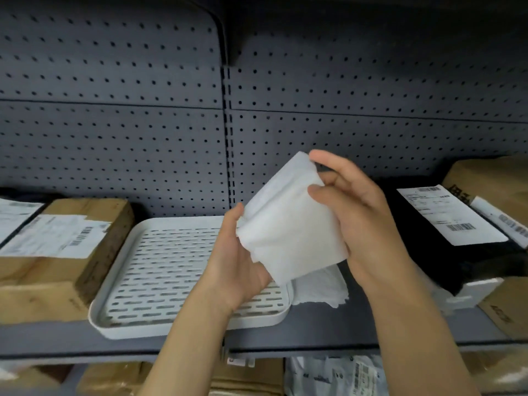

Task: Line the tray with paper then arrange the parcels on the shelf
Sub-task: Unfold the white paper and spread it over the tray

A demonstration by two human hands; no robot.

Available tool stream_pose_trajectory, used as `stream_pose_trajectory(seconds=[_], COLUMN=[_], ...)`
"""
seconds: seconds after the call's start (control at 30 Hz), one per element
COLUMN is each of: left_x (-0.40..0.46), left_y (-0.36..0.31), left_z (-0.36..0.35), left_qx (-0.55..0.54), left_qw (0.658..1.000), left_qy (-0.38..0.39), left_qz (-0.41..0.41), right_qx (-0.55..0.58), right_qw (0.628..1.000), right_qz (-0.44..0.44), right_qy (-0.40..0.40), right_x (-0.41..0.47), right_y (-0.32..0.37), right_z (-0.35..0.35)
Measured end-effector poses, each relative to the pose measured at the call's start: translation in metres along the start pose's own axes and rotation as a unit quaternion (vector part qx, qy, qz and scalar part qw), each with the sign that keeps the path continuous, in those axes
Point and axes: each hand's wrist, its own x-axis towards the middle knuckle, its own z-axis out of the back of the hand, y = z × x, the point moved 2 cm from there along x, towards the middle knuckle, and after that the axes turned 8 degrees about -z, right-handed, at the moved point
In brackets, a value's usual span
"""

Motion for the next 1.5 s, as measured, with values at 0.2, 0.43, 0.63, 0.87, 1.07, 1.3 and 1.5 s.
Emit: stream_pose_trajectory(seconds=[0.2,0.43,0.63,0.87,1.07,1.3,1.5], left_x=[-0.034,-0.075,-0.097,-0.108,-0.101,-0.101,-0.099], left_y=[-0.048,-0.094,-0.121,-0.146,-0.14,-0.142,-0.154], left_z=[0.03,0.058,0.075,0.103,0.11,0.111,0.107], left_qx=[-0.053,0.031,0.088,0.098,0.199,0.198,0.189], left_qw=[0.996,0.974,0.955,0.945,0.929,0.933,0.925], left_qy=[-0.026,-0.067,-0.078,-0.069,-0.092,-0.108,-0.136], left_qz=[-0.061,-0.212,-0.273,-0.306,-0.299,-0.28,-0.3], right_qx=[-0.009,-0.166,-0.185,-0.123,-0.097,-0.112,-0.091], right_qw=[0.999,0.985,0.965,0.981,0.991,0.987,0.992], right_qz=[-0.005,0.049,0.166,0.117,0.064,0.085,0.061], right_qy=[0.053,0.02,0.081,0.092,0.071,0.075,0.06], right_x=[0.004,0.011,-0.01,-0.016,-0.02,-0.017,-0.007], right_y=[-0.002,-0.02,-0.012,-0.02,-0.024,-0.024,-0.012], right_z=[-0.038,-0.097,-0.17,-0.218,-0.229,-0.224,-0.2])
